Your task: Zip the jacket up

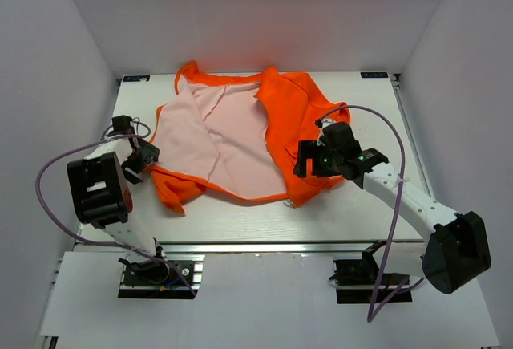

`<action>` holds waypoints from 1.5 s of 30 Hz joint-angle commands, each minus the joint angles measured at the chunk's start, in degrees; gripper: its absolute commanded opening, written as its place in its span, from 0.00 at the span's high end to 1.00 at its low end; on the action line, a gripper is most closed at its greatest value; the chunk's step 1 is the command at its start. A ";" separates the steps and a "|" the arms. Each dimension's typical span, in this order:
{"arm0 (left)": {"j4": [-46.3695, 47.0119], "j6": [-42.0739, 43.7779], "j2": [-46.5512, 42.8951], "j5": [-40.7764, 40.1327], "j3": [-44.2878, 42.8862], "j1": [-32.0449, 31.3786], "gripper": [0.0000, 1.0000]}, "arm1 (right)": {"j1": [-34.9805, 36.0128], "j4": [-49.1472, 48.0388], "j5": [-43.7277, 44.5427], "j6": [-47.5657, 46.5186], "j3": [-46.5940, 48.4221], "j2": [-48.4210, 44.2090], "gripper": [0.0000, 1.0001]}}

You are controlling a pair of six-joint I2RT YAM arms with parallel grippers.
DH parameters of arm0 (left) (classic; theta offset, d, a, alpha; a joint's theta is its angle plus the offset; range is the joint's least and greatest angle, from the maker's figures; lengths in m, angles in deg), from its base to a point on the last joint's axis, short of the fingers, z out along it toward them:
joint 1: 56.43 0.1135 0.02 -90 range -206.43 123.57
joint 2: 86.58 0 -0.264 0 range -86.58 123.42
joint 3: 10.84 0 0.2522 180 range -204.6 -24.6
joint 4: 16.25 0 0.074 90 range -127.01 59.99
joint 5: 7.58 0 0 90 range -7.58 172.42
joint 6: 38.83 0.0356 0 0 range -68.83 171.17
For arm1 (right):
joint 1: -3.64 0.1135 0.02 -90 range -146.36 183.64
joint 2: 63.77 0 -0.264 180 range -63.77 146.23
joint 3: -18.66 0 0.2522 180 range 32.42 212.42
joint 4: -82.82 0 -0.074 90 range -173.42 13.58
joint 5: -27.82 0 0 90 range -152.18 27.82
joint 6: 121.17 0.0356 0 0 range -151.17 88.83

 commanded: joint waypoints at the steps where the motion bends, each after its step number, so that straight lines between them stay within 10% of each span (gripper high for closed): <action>1: 1.60 1.06 0.51 0.99 -3.12 -0.08 0.02 | -2.19 -2.84 -3.66 -1.70 3.14 -0.14 0.11; 10: 7.04 -1.22 9.39 4.50 -1.01 0.62 0.11 | -6.50 -3.99 -6.91 -1.96 3.14 0.82 0.11; 11: 7.74 -1.57 10.97 4.76 -1.01 0.62 0.19 | -6.68 -3.81 -7.18 -1.96 3.14 0.74 0.11; 14: 7.06 -1.66 12.73 6.08 -2.32 0.62 0.95 | -7.12 -3.64 -7.27 -2.05 3.05 0.21 0.11; 15: 6.27 -1.58 13.09 5.90 -3.98 0.53 1.00 | -7.21 -3.64 -7.18 -1.96 2.96 0.03 0.11; 25: 8.36 5.18 -4.27 5.80 -12.08 -0.25 1.00 | -7.38 -2.32 -5.96 -2.14 1.03 -3.57 0.11; 37: -9.54 10.47 -21.01 -11.23 -14.20 -40.57 1.00 | -7.38 1.55 -2.88 -0.56 -2.66 -11.91 0.11; 45: -27.20 6.78 -2.50 -13.77 -18.12 -78.45 1.00 | -7.47 2.43 -2.00 0.23 -4.59 -13.33 0.10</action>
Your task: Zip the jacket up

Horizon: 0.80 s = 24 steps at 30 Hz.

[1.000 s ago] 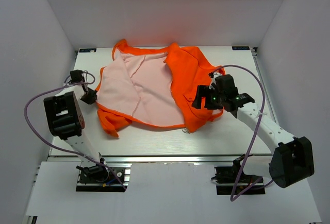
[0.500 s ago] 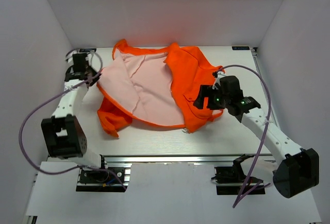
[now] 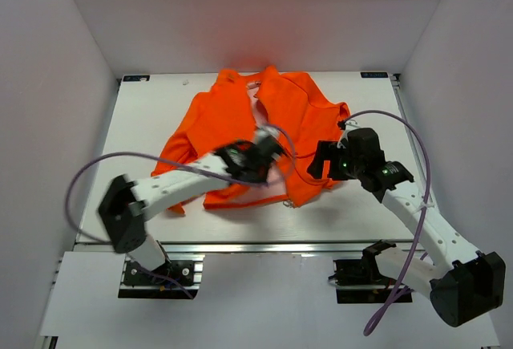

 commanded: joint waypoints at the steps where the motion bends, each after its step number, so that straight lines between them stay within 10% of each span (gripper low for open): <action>1: -17.46 -3.10 11.80 -2.61 -3.17 -12.77 1.00 | -0.26 0.27 0.80 0.74 -1.32 -1.22 0.11; 4: -19.25 -5.56 17.81 -2.71 -3.88 -18.32 0.98 | -0.35 0.09 0.62 1.09 -1.67 -1.22 0.11; 8: -22.25 -8.21 15.13 -7.00 -6.60 -18.42 0.02 | -0.35 0.27 0.98 0.74 -1.58 -1.75 0.11; 24: 13.50 1.54 -8.38 19.44 11.41 4.87 0.02 | -0.35 -6.76 -9.63 -3.39 -4.83 1.84 0.11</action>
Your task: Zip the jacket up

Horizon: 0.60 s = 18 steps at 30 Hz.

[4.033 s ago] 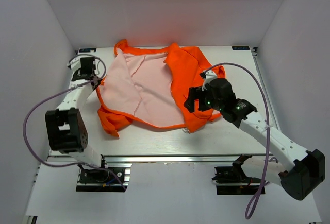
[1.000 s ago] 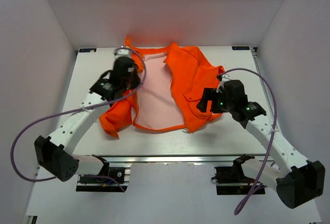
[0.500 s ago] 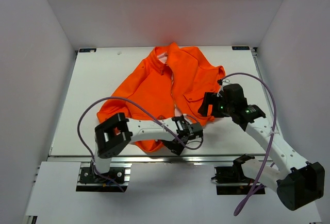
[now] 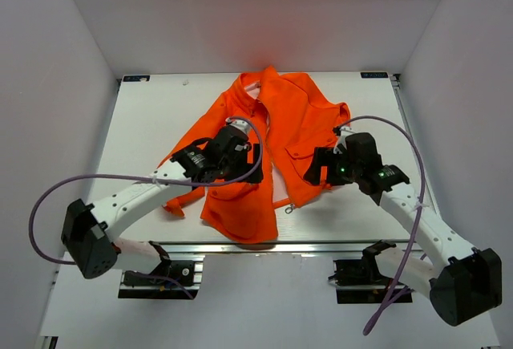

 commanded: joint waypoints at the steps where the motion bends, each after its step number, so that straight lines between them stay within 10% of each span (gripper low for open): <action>1: 10.61 3.49 4.86 6.91 1.73 0.98 0.02 | -0.37 -4.97 -6.94 -2.69 -0.92 2.75 0.10; 18: 22.30 3.15 37.91 20.71 -3.98 18.82 0.02 | 2.18 -10.25 -3.62 -5.95 5.05 27.35 0.11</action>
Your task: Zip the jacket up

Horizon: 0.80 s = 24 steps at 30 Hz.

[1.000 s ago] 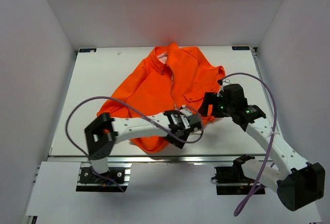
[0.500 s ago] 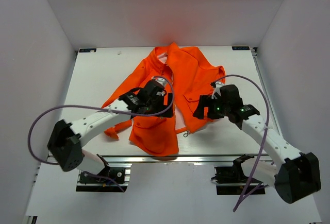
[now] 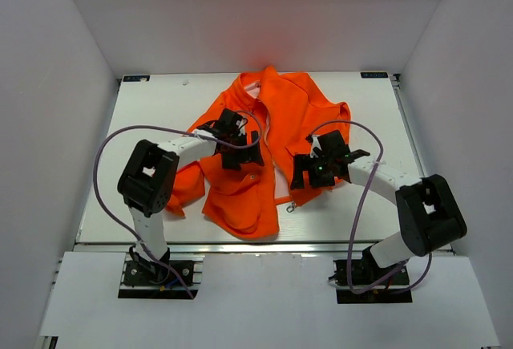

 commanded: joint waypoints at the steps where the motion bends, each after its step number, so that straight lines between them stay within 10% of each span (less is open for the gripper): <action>1: 6.20 1.38 6.90 1.07 -0.88 1.40 0.02 | 0.08 -2.78 3.96 -1.84 3.50 2.60 0.11; 12: 3.40 4.44 17.91 -2.09 -21.36 9.32 0.02 | 8.75 -7.96 17.39 -10.97 6.32 -2.30 0.11; 24: -0.64 5.43 -17.94 -8.25 0.42 9.32 0.02 | 11.95 -7.26 13.12 -5.53 2.44 -5.66 0.11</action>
